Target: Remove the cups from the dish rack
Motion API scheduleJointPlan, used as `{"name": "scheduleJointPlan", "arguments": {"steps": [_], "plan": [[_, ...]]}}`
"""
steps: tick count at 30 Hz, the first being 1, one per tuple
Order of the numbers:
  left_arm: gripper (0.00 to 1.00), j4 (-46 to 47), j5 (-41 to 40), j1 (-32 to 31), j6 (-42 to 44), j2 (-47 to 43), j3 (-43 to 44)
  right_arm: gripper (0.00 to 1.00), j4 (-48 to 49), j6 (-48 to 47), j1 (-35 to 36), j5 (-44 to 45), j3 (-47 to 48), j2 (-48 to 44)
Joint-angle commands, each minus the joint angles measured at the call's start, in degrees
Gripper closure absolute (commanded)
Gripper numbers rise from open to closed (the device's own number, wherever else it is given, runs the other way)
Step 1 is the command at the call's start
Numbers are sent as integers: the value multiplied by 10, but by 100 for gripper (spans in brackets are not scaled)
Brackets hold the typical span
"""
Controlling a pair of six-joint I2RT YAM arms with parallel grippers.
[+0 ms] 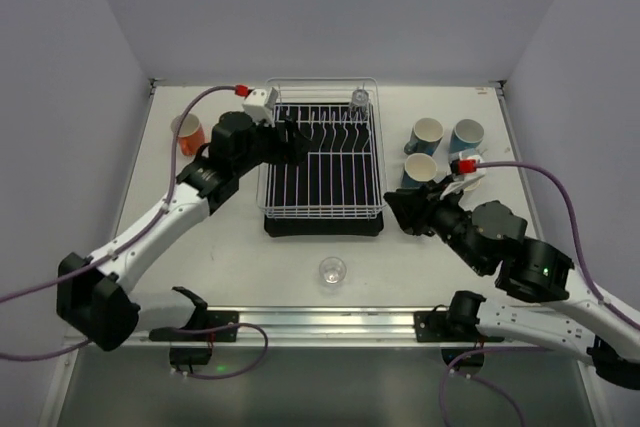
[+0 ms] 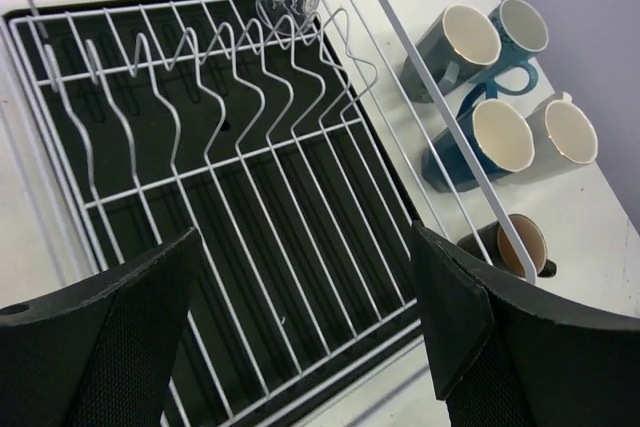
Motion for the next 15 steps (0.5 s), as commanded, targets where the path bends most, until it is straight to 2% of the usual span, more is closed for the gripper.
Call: {"name": "scheduleJointPlan", "arguments": {"steps": [1, 6, 15], "plan": [[14, 56, 9, -12, -3, 100, 89, 66, 64, -9, -65, -9, -25, -24], [16, 55, -21, -20, 10, 213, 199, 66, 69, -13, -96, -7, -30, -18], [18, 24, -28, -36, 50, 412, 399, 65, 90, -21, -114, -8, -40, -24]]}}
